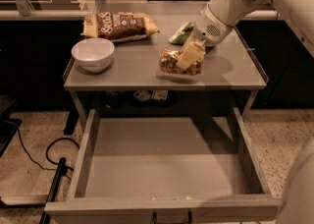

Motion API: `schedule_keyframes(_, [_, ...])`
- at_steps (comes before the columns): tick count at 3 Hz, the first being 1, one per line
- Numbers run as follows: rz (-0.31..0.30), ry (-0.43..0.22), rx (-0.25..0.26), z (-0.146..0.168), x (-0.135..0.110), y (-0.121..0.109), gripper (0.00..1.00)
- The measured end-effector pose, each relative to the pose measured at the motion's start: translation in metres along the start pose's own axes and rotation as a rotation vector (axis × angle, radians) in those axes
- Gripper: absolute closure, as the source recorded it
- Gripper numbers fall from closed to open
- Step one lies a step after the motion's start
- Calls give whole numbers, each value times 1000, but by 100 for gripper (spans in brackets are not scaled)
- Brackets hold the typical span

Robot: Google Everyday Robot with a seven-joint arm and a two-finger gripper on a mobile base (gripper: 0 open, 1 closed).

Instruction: Pick orange can from top drawer and place on counter

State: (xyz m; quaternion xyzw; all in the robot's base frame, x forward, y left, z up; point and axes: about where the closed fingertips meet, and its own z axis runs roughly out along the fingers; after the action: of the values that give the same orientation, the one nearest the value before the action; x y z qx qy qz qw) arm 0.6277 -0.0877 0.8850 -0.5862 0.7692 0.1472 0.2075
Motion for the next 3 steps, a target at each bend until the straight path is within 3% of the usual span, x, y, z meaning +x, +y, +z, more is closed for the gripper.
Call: schedule_keyframes(3, [-81, -68, -31, 42, -37, -28, 100])
